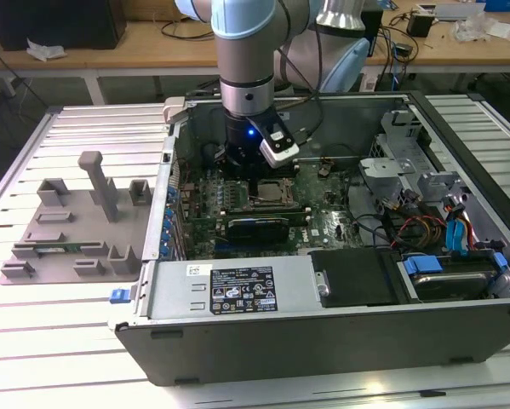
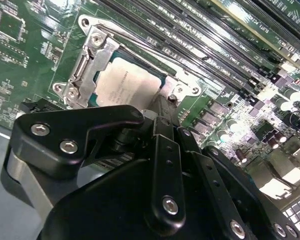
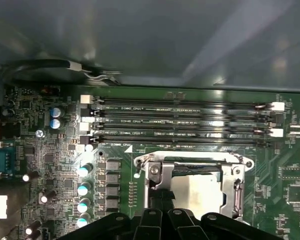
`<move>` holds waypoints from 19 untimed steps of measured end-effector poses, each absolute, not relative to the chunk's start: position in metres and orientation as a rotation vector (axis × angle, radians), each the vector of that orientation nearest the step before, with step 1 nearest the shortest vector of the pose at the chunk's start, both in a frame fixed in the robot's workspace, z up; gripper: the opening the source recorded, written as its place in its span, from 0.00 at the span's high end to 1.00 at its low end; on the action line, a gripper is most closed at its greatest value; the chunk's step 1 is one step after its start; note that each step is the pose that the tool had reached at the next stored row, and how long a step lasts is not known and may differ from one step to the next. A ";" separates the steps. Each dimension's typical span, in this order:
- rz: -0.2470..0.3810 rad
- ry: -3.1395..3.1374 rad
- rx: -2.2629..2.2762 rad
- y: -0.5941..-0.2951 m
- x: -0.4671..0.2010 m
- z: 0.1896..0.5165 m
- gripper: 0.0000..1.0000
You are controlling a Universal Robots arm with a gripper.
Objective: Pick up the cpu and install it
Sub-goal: 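Close the cpu cover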
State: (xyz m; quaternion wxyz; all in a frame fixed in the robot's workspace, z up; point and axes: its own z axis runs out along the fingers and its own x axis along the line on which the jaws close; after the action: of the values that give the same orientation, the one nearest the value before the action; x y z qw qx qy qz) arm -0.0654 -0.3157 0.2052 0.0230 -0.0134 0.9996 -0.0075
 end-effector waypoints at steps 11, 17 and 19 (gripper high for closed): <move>-0.023 3.095 -0.048 -0.316 -0.058 0.204 0.89; -0.023 3.095 -0.048 -0.316 -0.057 0.207 0.89; -0.023 3.095 -0.048 -0.316 -0.057 0.214 0.89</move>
State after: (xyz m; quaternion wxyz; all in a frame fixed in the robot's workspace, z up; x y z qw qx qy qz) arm -0.0575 -0.3157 0.2142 0.0230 -0.0155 0.9996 -0.0074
